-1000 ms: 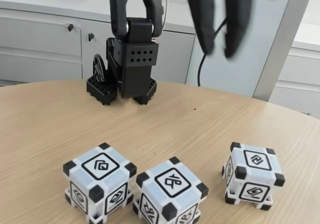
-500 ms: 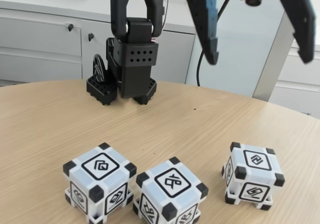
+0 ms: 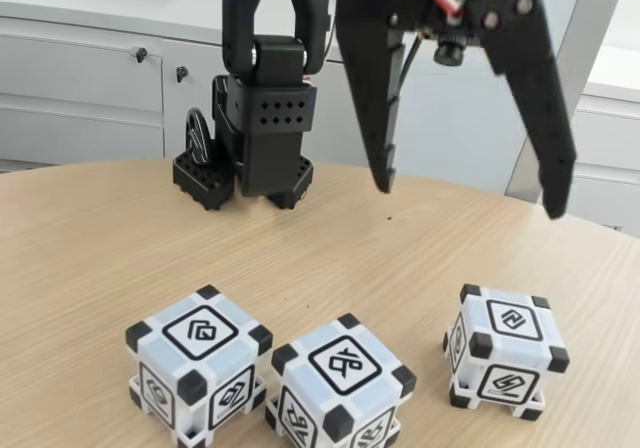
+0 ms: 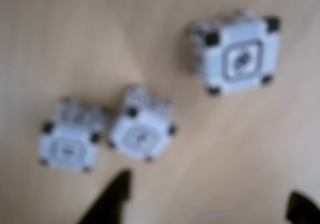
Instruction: Stack cubes from left to right.
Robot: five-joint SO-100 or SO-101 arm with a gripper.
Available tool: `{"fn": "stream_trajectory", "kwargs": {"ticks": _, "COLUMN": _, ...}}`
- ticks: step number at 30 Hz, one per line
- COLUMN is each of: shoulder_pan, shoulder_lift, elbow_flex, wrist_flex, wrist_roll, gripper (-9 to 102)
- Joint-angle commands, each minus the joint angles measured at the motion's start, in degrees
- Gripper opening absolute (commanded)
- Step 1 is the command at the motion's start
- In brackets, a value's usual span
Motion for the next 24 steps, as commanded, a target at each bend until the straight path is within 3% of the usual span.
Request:
{"fn": "stream_trajectory", "kwargs": {"ticks": 1, "shoulder_pan": 0.5, "shoulder_lift": -1.8, "elbow_flex": 0.1, "wrist_flex": -2.7, "wrist_roll": 0.7, "gripper": 34}}
{"fn": "stream_trajectory", "kwargs": {"ticks": 7, "shoulder_pan": 0.5, "shoulder_lift": -6.6, "elbow_flex": -0.2, "wrist_flex": -8.1, "wrist_roll": -2.1, "gripper": 35}}
{"fn": "stream_trajectory", "kwargs": {"ticks": 17, "shoulder_pan": -1.9, "shoulder_lift": -7.3, "elbow_flex": -0.7, "wrist_flex": -8.4, "wrist_roll": -9.1, "gripper": 36}}
{"fn": "stream_trajectory", "kwargs": {"ticks": 24, "shoulder_pan": -8.3, "shoulder_lift": -8.3, "elbow_flex": -0.7, "wrist_flex": -8.4, "wrist_roll": -7.7, "gripper": 37}}
